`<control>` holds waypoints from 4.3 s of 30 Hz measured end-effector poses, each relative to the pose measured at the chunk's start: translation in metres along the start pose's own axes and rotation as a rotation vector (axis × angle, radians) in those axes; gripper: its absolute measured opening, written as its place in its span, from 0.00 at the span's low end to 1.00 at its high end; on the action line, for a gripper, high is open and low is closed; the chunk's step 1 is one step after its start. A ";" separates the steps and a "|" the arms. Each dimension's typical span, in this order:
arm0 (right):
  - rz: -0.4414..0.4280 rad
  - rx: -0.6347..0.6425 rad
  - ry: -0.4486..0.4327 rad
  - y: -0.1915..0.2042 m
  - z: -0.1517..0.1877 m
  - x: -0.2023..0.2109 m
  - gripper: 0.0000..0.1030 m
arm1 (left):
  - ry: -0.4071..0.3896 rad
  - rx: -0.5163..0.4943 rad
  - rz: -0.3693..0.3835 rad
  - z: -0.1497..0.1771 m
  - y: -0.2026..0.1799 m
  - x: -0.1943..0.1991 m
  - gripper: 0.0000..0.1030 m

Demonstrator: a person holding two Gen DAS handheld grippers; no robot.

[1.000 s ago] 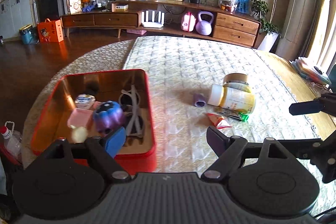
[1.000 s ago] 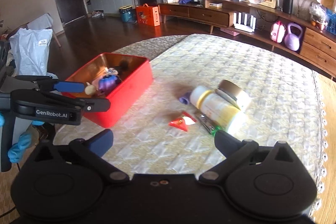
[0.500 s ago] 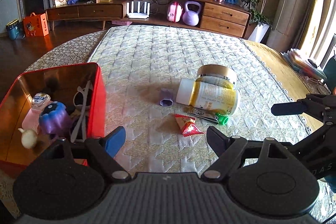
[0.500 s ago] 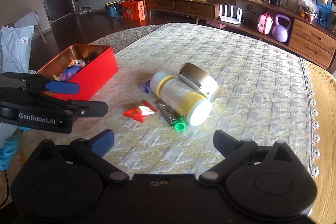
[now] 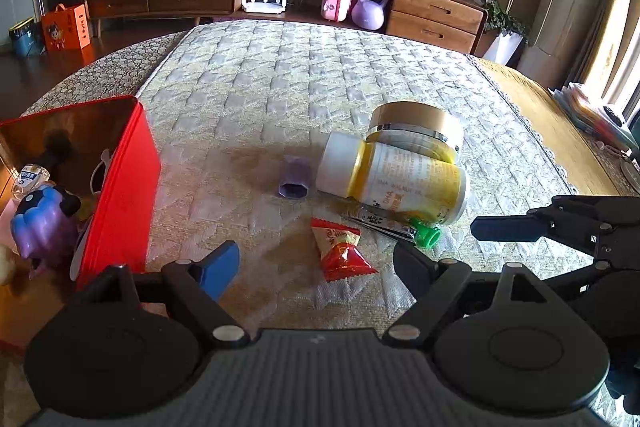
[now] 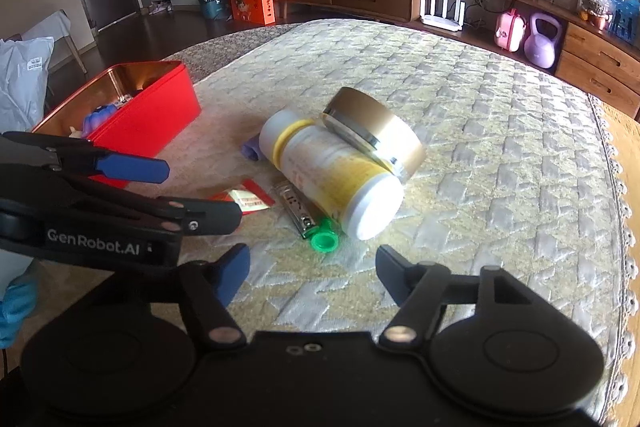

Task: Organize rigid objects
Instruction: 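Grasp the red snack packet with the left gripper while the right grasps the green-capped item, then carry the red packet to the red tin with the left gripper while the right carries the green item, then open both grippers to drop the packet and green item into the tin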

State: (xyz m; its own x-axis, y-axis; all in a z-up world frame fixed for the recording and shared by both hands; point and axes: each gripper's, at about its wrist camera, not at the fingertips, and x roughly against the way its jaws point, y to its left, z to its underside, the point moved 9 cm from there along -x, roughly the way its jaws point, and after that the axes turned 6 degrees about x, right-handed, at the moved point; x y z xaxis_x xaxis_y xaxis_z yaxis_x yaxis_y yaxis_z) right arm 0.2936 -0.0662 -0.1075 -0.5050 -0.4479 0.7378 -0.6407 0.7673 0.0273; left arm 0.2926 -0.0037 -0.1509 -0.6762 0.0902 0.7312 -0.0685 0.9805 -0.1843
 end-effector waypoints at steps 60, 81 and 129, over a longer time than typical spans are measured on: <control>0.023 -0.002 -0.092 0.056 -0.017 0.075 0.14 | -0.042 -0.023 -0.065 0.013 0.054 0.090 0.20; -0.089 0.095 -0.128 0.149 -0.066 0.061 0.14 | -0.105 0.062 -0.155 0.006 0.148 0.137 0.20; -0.134 0.146 0.032 0.214 -0.091 -0.052 0.14 | 0.016 0.050 -0.251 -0.036 0.232 0.041 0.20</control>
State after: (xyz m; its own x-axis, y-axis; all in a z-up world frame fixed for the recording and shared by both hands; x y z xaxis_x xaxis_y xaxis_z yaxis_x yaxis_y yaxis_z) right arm 0.2359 0.1630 -0.0783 -0.3926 -0.5249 0.7552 -0.7793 0.6259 0.0299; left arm 0.2749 0.2341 -0.1398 -0.6218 -0.1518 0.7683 -0.2692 0.9627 -0.0277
